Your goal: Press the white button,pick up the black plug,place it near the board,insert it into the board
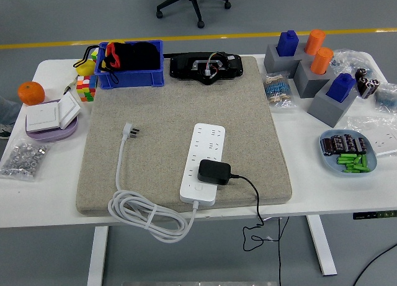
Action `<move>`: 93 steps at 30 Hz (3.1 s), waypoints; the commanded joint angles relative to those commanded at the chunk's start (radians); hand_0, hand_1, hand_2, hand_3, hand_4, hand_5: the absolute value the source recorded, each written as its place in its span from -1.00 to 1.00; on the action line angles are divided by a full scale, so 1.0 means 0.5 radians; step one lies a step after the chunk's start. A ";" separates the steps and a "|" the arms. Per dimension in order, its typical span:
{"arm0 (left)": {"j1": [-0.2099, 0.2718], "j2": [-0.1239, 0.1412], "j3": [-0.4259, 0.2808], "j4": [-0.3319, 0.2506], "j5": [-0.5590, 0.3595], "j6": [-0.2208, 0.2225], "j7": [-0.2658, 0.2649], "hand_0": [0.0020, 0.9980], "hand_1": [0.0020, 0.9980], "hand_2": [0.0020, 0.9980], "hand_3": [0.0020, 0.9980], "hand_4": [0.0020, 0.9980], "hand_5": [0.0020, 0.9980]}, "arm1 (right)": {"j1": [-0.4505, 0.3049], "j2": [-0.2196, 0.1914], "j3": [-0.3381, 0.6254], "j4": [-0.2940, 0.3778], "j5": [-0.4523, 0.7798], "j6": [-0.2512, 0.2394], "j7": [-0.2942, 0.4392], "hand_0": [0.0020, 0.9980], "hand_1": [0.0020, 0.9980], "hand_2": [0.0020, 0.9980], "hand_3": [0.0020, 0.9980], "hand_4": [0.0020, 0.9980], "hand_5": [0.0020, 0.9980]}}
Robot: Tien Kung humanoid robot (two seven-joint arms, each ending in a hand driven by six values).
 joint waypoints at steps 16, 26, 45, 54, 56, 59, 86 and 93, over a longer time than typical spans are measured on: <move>-0.127 0.009 0.003 0.000 0.032 0.006 0.079 0.41 0.40 0.34 0.42 0.45 -0.43 | -0.093 0.064 0.213 0.141 0.034 -0.006 -0.020 0.84 0.72 0.64 0.64 1.00 0.53; -0.169 -0.001 -0.038 0.000 0.086 0.006 0.112 0.42 0.40 0.34 0.42 0.45 -0.43 | -0.079 0.064 0.252 0.160 0.037 -0.005 -0.034 0.84 0.72 0.65 0.66 1.00 0.60; -0.191 0.004 -0.032 0.000 0.090 0.007 0.113 0.41 0.40 0.34 0.42 0.44 -0.43 | -0.090 0.039 0.199 0.110 0.165 0.147 -0.213 0.99 0.89 0.88 0.91 1.00 0.96; -0.173 0.004 -0.060 0.000 0.102 0.008 0.123 0.41 0.40 0.34 0.43 0.44 -0.42 | -0.063 0.029 0.141 0.029 0.139 0.192 -0.245 1.00 1.00 1.00 1.00 1.00 1.00; -0.162 0.002 -0.076 0.000 0.120 0.006 0.130 0.41 0.40 0.34 0.43 0.44 -0.42 | -0.047 0.020 0.114 0.012 0.163 0.153 -0.201 1.00 1.00 1.00 1.00 1.00 1.00; -0.147 0.007 -0.095 0.000 0.136 0.006 0.132 0.42 0.40 0.34 0.43 0.44 -0.42 | -0.028 0.011 0.080 -0.012 0.155 0.083 -0.205 1.00 1.00 1.00 1.00 1.00 1.00; -0.139 0.006 -0.085 0.000 0.123 0.007 0.120 0.41 0.40 0.34 0.43 0.44 -0.43 | 0.012 0.040 -0.043 -0.027 0.063 -0.226 0.548 0.64 0.41 0.31 0.37 0.86 0.15; -0.138 -0.002 -0.095 0.000 0.134 0.006 0.119 0.41 0.40 0.34 0.43 0.44 -0.42 | 0.017 0.062 -0.015 -0.024 0.097 -0.303 0.677 0.54 0.29 0.22 0.27 0.80 -0.05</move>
